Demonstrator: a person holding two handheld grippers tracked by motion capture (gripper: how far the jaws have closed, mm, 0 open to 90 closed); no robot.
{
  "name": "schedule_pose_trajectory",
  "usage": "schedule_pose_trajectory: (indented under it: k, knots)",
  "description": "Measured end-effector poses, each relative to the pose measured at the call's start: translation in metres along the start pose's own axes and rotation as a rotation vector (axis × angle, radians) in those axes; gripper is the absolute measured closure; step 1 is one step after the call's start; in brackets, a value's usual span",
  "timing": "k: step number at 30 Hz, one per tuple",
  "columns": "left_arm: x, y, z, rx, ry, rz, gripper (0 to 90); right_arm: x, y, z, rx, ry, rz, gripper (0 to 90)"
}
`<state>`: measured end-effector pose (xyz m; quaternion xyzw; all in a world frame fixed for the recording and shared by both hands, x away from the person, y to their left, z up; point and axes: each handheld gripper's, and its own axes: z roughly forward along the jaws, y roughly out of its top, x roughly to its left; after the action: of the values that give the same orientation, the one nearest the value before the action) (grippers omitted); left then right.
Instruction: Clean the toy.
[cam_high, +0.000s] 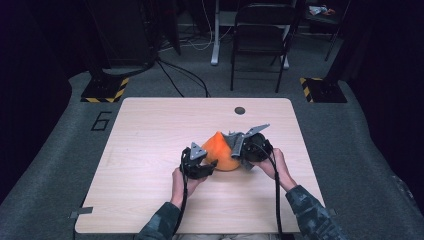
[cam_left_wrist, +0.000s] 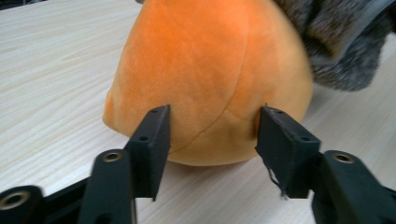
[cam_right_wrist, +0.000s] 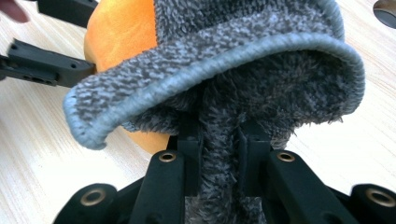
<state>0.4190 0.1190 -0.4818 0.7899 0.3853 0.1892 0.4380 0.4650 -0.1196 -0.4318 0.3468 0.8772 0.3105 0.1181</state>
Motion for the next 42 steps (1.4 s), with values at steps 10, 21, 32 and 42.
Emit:
schedule_pose_trajectory:
  k: [10, 21, 32, 42]
  knots:
    - [-0.005, -0.007, 0.007, 0.003, 0.014, 0.049, 68.4, 0.0, 0.001, 0.002, 0.0, 0.002, -0.02, 74.8]
    - [-0.007, 0.006, -0.006, -0.025, -0.019, -0.029, 79.3, -0.007, 0.005, -0.016, -0.034, 0.005, 0.0, 74.9]
    - [-0.011, 0.008, -0.008, -0.017, -0.04, -0.042, 78.6, 0.015, 0.015, -0.024, -0.156, 0.012, -0.005, 74.3]
    - [-0.006, 0.003, -0.003, -0.013, -0.033, -0.052, 76.9, 0.007, 0.009, -0.008, -0.063, -0.023, -0.017, 74.2]
